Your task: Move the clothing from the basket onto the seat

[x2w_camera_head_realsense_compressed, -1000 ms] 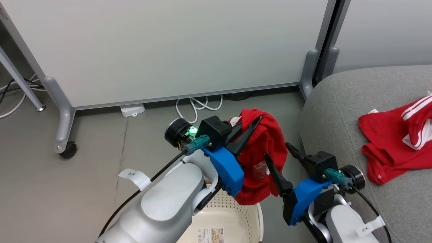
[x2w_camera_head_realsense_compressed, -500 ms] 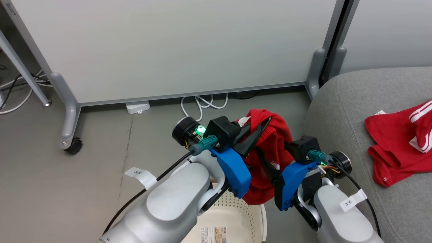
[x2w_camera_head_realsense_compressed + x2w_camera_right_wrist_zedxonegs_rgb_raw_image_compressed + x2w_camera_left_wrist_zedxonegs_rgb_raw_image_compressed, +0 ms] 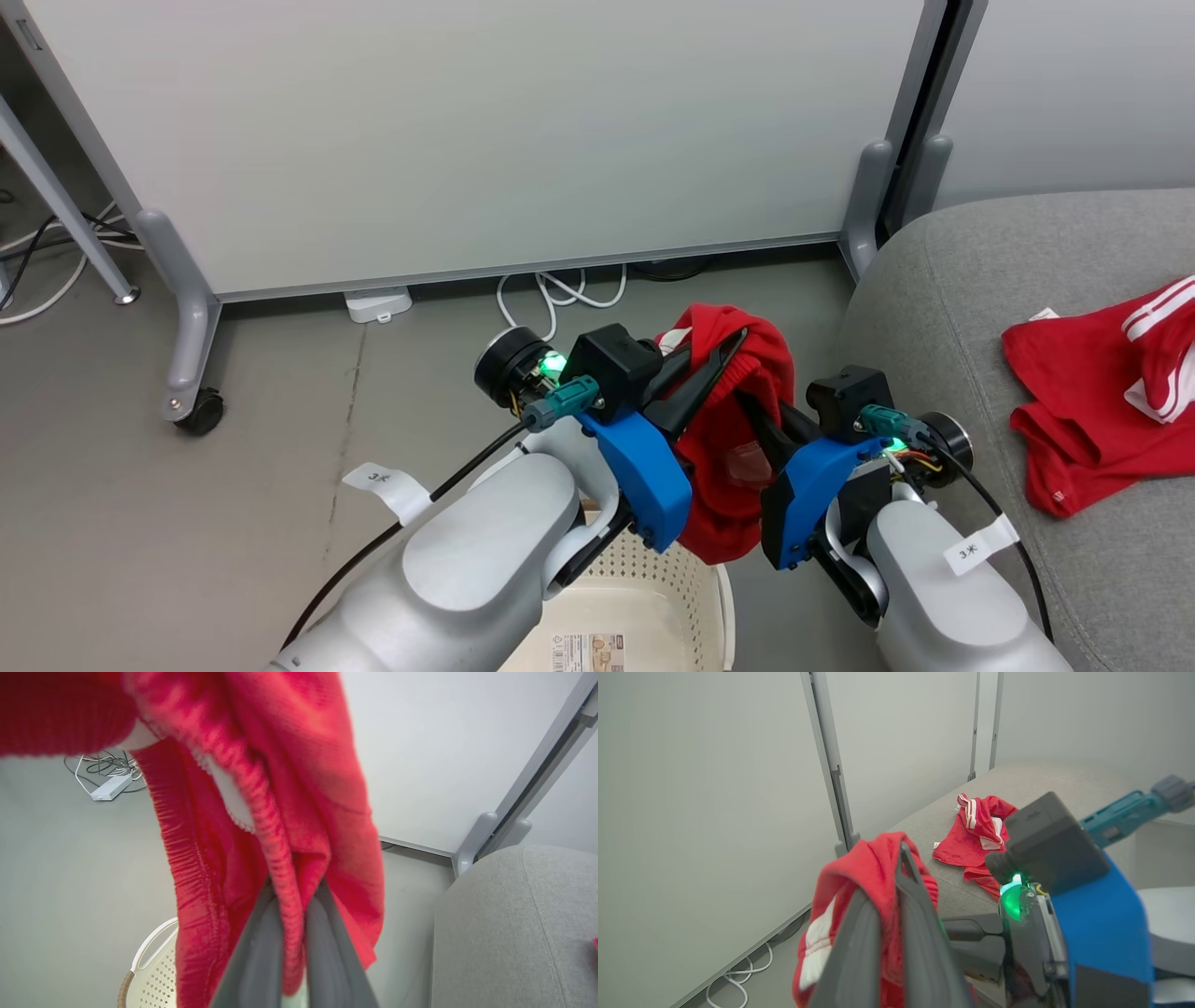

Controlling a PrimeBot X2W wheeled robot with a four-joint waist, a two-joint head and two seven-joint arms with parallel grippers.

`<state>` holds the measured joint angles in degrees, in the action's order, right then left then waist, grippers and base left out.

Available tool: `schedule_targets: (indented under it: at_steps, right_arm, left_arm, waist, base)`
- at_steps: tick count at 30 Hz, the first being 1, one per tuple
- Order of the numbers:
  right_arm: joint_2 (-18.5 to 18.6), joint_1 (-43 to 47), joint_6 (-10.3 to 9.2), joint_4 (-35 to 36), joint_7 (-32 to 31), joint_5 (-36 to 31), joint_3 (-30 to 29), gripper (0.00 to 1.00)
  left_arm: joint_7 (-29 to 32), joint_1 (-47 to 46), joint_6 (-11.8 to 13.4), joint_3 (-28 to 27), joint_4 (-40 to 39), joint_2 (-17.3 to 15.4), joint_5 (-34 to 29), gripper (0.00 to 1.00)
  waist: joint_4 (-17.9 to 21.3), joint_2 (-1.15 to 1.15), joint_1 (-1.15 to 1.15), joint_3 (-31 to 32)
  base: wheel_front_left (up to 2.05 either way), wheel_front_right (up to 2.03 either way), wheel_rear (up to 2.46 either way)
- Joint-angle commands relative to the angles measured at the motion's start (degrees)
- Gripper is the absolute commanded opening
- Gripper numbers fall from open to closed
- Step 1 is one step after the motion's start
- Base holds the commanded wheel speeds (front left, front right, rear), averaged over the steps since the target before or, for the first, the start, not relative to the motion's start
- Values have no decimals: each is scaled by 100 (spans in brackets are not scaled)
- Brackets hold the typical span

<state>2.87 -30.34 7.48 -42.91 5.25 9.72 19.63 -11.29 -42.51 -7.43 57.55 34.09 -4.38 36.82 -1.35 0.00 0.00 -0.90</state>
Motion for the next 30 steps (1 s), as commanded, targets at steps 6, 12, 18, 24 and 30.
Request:
schedule_targets:
  at_steps: [6,12,18,24,30]
  right_arm:
    - [3,-141,3,-126,152,101,-9,0]
    - [3,-213,3,-193,244,103,-62,0]
    - [2,-227,3,-234,330,53,-158,0]
    - [2,-207,2,-225,360,3,-257,0]
    - [2,-103,3,-155,381,-66,-392,0]
  left_arm:
    - [-43,-16,36,6,31,-52,47,0]
    - [-90,94,97,-33,35,-102,98,100]
    - [-208,313,146,-96,-38,-206,170,100]
    - [-357,803,267,-321,-295,-478,217,100]
    - [-393,1453,458,-886,-949,-779,0,100]
  waist:
    - [41,0,0,14]
    - [62,0,0,-16]
    - [60,0,0,-16]
    - [69,0,0,-32]
    - [80,0,0,-75]
  base:
    - [0,0,0]
    - [0,0,0]
    - [0,0,0]
    - [0,0,0]
    - [0,0,0]
